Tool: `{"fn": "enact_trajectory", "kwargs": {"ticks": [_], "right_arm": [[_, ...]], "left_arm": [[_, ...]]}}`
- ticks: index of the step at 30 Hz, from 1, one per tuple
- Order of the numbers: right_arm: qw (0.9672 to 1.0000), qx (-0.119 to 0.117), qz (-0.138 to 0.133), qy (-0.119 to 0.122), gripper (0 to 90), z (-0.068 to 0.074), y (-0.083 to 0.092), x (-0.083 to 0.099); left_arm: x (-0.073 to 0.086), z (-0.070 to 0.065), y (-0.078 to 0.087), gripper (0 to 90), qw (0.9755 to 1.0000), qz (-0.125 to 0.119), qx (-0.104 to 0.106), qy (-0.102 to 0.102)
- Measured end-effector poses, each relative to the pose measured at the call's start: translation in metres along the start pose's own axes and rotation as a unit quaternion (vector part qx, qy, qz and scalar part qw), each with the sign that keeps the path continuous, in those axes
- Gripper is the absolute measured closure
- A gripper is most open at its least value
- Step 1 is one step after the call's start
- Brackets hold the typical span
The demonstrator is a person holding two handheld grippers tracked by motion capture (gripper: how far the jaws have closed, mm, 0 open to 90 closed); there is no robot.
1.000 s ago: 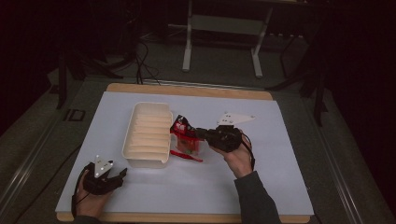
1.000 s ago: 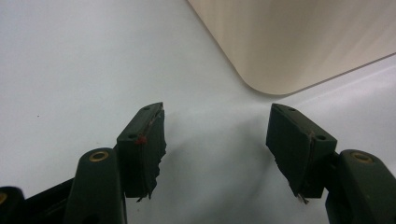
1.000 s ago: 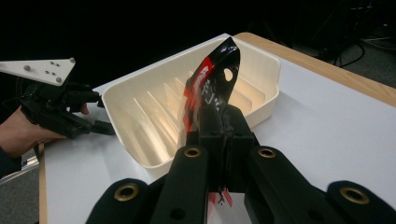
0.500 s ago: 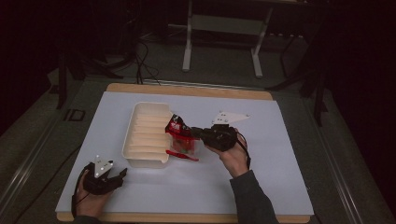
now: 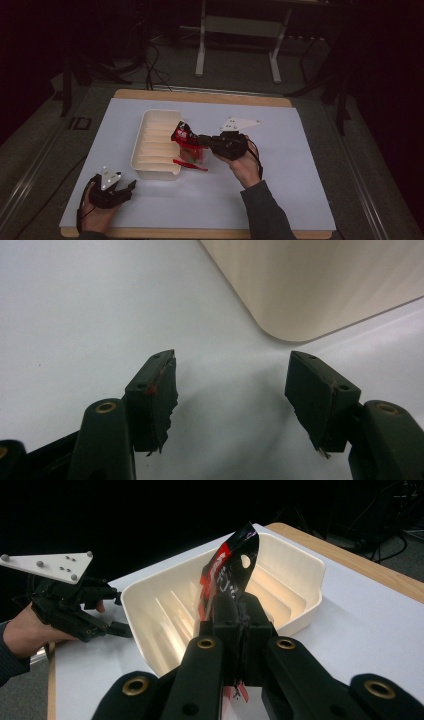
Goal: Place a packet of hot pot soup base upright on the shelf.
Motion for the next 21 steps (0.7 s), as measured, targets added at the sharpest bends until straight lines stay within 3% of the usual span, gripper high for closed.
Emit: {"fn": "enact_trajectory", "kwargs": {"ticks": [21], "right_arm": [[0.9999,-0.012,0.0,0.006,89.0,0.007,-0.017,-0.011]], "left_arm": [[0.0,0.0,0.0,37.4,1.0,0.001,0.0,0.0]]}}
Point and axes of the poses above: each handheld gripper's, and its own axes: y roughly backward along the jaws, x roughly out of its underside, z roughly to its left, the point moved 9 cm from there along -y, roughly forward along the jaws, and after that the axes turned 12 degrees about z, right-handed, at the moved point
